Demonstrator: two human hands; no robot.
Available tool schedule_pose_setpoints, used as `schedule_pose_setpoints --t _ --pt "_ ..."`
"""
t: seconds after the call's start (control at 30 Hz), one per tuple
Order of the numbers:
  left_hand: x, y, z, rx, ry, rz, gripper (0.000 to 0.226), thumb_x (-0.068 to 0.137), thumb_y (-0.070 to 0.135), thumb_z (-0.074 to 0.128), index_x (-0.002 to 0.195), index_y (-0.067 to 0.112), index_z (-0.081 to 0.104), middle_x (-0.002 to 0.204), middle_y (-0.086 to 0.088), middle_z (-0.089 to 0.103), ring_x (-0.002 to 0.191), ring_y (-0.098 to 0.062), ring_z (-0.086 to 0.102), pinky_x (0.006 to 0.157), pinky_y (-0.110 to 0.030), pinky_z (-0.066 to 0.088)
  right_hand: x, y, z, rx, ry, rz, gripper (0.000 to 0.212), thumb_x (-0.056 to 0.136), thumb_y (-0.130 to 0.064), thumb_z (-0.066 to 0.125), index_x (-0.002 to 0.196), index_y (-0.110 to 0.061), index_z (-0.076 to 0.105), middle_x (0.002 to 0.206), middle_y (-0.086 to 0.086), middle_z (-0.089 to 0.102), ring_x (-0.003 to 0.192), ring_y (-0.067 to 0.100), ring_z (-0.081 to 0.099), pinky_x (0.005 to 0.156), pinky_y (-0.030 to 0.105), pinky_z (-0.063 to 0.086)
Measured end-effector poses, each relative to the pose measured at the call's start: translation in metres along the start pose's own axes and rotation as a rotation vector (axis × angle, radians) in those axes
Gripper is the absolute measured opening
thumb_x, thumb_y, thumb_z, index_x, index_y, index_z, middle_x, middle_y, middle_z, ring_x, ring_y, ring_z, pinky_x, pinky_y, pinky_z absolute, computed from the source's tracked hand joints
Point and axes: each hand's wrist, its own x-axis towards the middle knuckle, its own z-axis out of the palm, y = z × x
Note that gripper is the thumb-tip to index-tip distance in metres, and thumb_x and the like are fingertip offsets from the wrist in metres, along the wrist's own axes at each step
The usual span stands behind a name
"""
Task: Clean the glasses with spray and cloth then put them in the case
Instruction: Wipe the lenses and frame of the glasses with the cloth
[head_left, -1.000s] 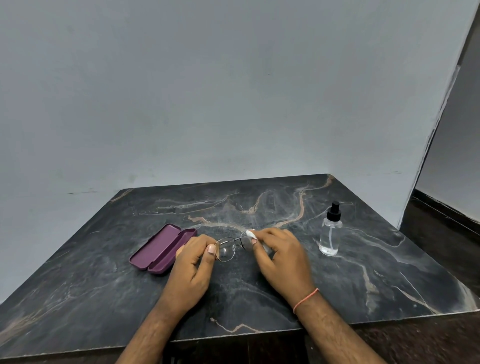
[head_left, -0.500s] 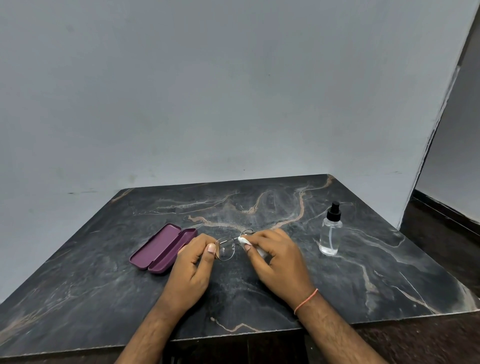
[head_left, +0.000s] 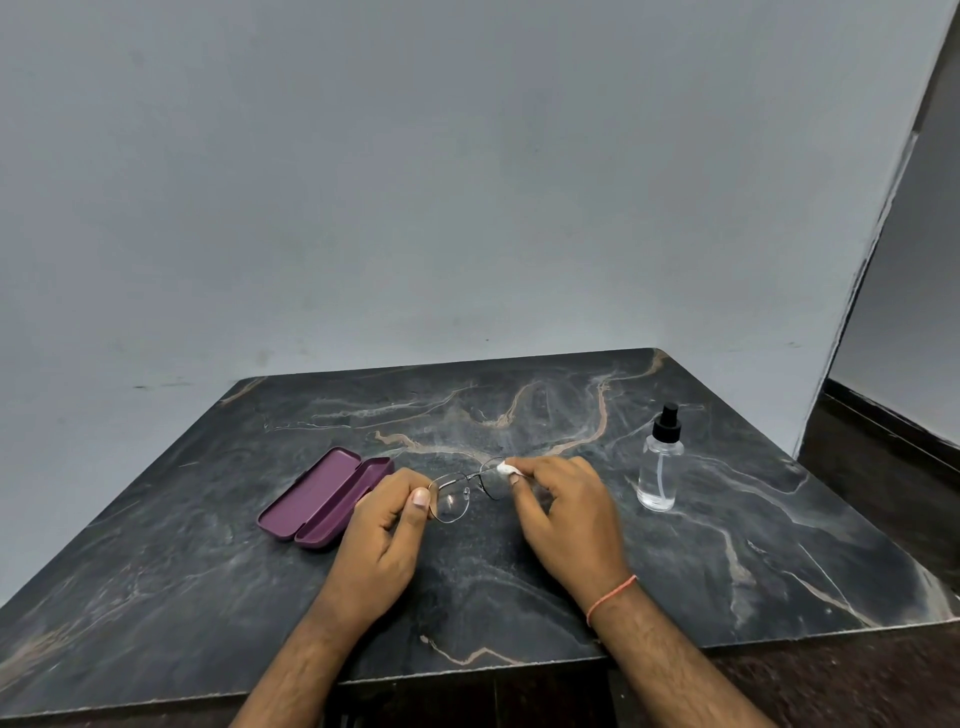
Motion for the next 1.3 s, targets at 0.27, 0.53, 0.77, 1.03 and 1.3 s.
schedule_pose_setpoints --t 0.27,0.53,0.77,1.03,1.3 --pt "0.0 0.001 0.0 0.026 -0.007 0.012 0.029 0.111 0.037 0.044 0.087 0.031 0.058 0.084 0.006 0.06 0.08 -0.022 0.059 0.073 -0.044 0.051 -0.004 -0.007 -0.005 0.137 -0.054 -0.12 0.012 0.093 -0.027 0.078 0.101 -0.032 0.085 0.098 -0.024 0.074 0.101 0.004 0.063 0.087 0.013 0.048" --pt "0.0 0.001 0.0 0.024 -0.011 0.009 0.028 0.111 0.038 0.043 0.087 0.033 0.057 0.085 0.005 0.061 0.081 -0.024 0.059 0.074 -0.045 0.05 -0.001 0.001 0.0 0.022 0.01 0.003 0.017 0.093 -0.032 0.07 0.102 -0.032 0.085 0.094 -0.022 0.074 0.092 0.005 0.059 0.081 0.011 0.045" --pt "0.0 0.003 0.0 0.052 -0.017 0.018 0.029 0.111 0.035 0.044 0.086 0.029 0.059 0.084 0.008 0.06 0.08 -0.022 0.059 0.074 -0.037 0.049 -0.005 -0.007 -0.005 0.133 -0.052 -0.098 0.012 0.09 -0.03 0.075 0.094 -0.033 0.085 0.095 -0.025 0.075 0.1 0.005 0.064 0.085 0.016 0.05" --pt "-0.001 0.004 0.0 0.073 -0.036 0.017 0.029 0.111 0.033 0.044 0.086 0.03 0.058 0.083 0.008 0.061 0.081 -0.021 0.059 0.074 -0.039 0.049 -0.001 -0.001 -0.003 0.054 -0.04 0.004 0.017 0.095 -0.028 0.075 0.107 -0.035 0.085 0.099 -0.024 0.074 0.097 0.001 0.06 0.084 0.012 0.046" --pt "-0.001 0.002 0.0 0.091 -0.036 0.027 0.03 0.111 0.036 0.044 0.086 0.029 0.059 0.082 0.008 0.06 0.08 -0.021 0.058 0.072 -0.046 0.05 -0.005 -0.01 -0.006 0.163 -0.078 -0.142 0.015 0.091 -0.032 0.073 0.097 -0.034 0.086 0.096 -0.025 0.075 0.099 0.007 0.063 0.086 0.018 0.051"
